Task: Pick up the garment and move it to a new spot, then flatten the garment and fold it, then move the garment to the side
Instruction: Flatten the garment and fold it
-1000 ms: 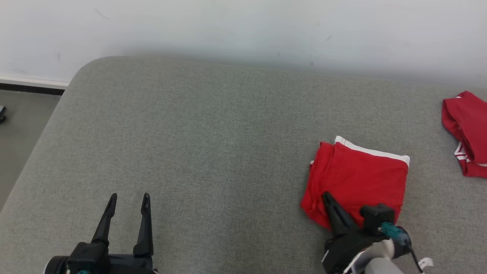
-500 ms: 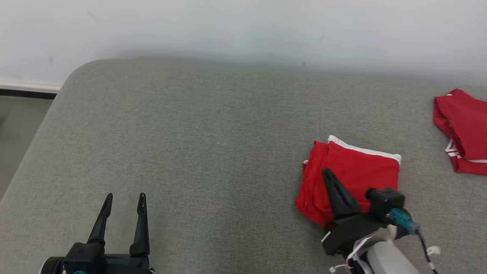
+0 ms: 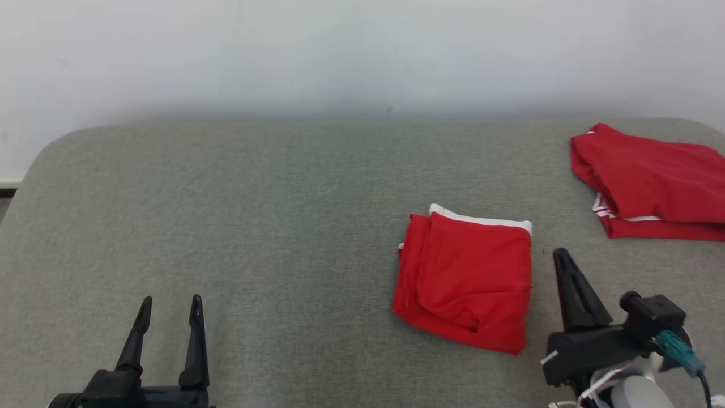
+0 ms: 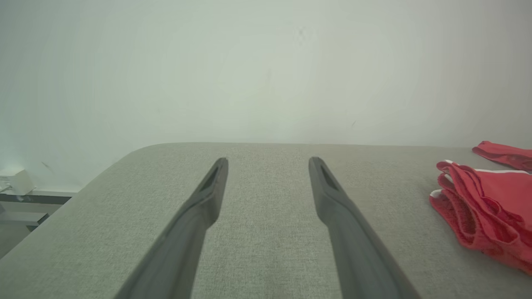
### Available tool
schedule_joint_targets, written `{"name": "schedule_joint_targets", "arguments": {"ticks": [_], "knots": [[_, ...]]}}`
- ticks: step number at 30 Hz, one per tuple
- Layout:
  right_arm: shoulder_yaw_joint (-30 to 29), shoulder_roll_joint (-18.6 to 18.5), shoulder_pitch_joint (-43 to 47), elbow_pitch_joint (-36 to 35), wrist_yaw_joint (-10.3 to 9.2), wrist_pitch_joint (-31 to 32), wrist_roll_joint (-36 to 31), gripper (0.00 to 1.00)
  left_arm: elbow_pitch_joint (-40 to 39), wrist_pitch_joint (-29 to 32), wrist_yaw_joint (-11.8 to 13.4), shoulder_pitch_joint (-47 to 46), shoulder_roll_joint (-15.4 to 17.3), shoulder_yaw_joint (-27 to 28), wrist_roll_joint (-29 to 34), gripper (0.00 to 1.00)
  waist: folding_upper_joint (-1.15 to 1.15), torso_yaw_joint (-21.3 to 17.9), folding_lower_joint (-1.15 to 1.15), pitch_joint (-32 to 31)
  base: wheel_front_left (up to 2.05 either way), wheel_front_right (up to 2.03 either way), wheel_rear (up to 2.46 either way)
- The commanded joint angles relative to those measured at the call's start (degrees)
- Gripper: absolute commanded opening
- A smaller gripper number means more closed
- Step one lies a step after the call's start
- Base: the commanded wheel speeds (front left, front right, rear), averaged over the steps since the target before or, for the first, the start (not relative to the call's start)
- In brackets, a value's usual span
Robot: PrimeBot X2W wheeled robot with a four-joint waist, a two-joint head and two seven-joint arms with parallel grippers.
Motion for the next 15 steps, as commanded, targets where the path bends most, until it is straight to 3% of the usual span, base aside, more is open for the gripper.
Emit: {"name": "schedule_joint_targets", "arguments": {"ticks": [1,5,6,8,15], "knots": [[-1.0,-0.5,1.7,-0.9,-0.18,-0.1,-0.3,0.00,-0.1,-0.2,0.2,0.9,0.5,0.5,0.3,1.00,-0.01,-2.3,0.00,-1.4,0.00,0.00,0.00],[-2.5,-0.7,4.6,-2.4,-0.18,0.0,-0.6,0.03,0.2,-0.2,0.2,1.3,1.0,0.8,0.2,1.00,-0.01,-3.4,0.00,-2.2,0.00,0.00,0.00],[-2.9,-0.6,5.2,-2.8,-0.18,0.0,-0.9,0.26,0.2,-0.2,0.2,1.5,1.2,0.9,0.1,1.00,-0.01,-3.6,0.00,-2.4,0.00,0.00,0.00],[-3.6,-0.1,6.5,-3.8,-0.18,-0.1,-1.3,1.00,0.1,-0.2,0.2,2.1,1.3,1.1,0.2,1.00,-0.01,-4.0,0.00,-2.7,0.00,0.00,0.00],[-5.6,1.0,10.2,-6.5,-0.18,0.0,-2.4,1.00,-0.8,-0.2,0.2,3.9,1.4,1.2,0.9,1.00,-0.01,-4.2,0.00,-3.4,0.00,0.00,0.00]]}}
